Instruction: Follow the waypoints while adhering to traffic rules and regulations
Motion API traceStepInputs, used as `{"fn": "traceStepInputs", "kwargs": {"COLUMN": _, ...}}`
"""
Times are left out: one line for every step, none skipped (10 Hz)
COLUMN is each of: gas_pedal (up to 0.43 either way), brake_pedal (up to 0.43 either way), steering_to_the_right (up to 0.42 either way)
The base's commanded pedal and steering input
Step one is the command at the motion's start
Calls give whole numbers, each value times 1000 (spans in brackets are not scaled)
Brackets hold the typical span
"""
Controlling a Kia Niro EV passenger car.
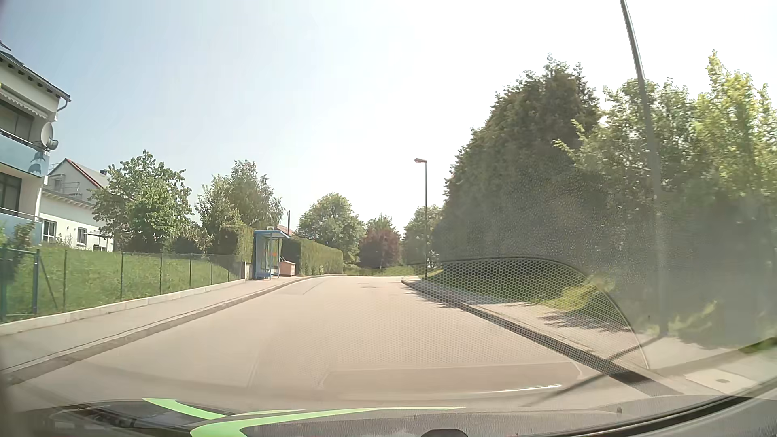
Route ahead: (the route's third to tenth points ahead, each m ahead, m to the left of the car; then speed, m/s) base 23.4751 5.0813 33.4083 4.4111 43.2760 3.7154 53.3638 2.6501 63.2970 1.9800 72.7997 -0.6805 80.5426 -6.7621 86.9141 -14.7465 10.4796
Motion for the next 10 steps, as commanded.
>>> {"fn": "traceStepInputs", "kwargs": {"gas_pedal": 311, "brake_pedal": 0, "steering_to_the_right": -46}}
{"fn": "traceStepInputs", "kwargs": {"gas_pedal": 311, "brake_pedal": 0, "steering_to_the_right": -45}}
{"fn": "traceStepInputs", "kwargs": {"gas_pedal": 311, "brake_pedal": 0, "steering_to_the_right": -43}}
{"fn": "traceStepInputs", "kwargs": {"gas_pedal": 311, "brake_pedal": 0, "steering_to_the_right": -39}}
{"fn": "traceStepInputs", "kwargs": {"gas_pedal": 311, "brake_pedal": 0, "steering_to_the_right": -35}}
{"fn": "traceStepInputs", "kwargs": {"gas_pedal": 311, "brake_pedal": 0, "steering_to_the_right": -33}}
{"fn": "traceStepInputs", "kwargs": {"gas_pedal": 311, "brake_pedal": 0, "steering_to_the_right": -31}}
{"fn": "traceStepInputs", "kwargs": {"gas_pedal": 311, "brake_pedal": 0, "steering_to_the_right": -29}}
{"fn": "traceStepInputs", "kwargs": {"gas_pedal": 311, "brake_pedal": 0, "steering_to_the_right": -27}}
{"fn": "traceStepInputs", "kwargs": {"gas_pedal": 311, "brake_pedal": 0, "steering_to_the_right": -20}}
